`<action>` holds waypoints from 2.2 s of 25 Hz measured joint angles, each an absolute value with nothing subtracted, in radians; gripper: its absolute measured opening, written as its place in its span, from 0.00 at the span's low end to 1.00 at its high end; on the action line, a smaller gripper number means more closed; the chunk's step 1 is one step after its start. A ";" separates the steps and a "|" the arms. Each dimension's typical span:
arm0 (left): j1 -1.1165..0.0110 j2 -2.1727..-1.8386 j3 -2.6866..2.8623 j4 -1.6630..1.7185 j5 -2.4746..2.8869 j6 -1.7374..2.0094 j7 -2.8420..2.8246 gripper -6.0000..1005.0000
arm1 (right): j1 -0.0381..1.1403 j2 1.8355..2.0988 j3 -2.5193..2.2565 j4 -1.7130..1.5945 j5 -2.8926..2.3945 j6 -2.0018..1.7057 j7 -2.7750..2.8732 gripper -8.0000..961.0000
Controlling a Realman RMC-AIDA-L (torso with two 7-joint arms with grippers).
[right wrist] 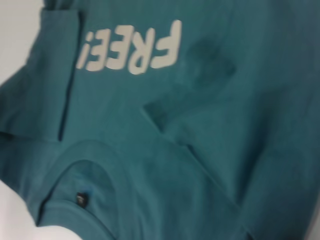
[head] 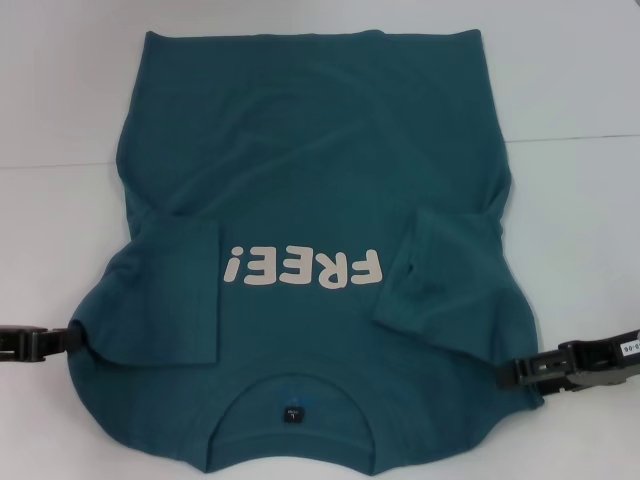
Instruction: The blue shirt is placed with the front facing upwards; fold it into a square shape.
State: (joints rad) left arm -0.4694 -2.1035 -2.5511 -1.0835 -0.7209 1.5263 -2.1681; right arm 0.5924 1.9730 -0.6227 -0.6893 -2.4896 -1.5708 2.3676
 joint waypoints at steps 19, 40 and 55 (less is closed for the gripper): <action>-0.469 -2.103 -2.551 -1.076 -0.721 1.531 -2.164 0.03 | 0.536 1.934 -0.629 -0.725 -2.467 -1.594 2.402 0.98; -0.474 -2.103 -2.554 -1.072 -0.725 1.529 -2.161 0.03 | 0.563 1.953 -0.669 -0.669 -2.465 -1.546 2.395 0.98; -0.474 -2.100 -2.556 -1.073 -0.729 1.528 -2.162 0.03 | 0.568 1.953 -0.669 -0.657 -2.413 -1.546 2.383 0.98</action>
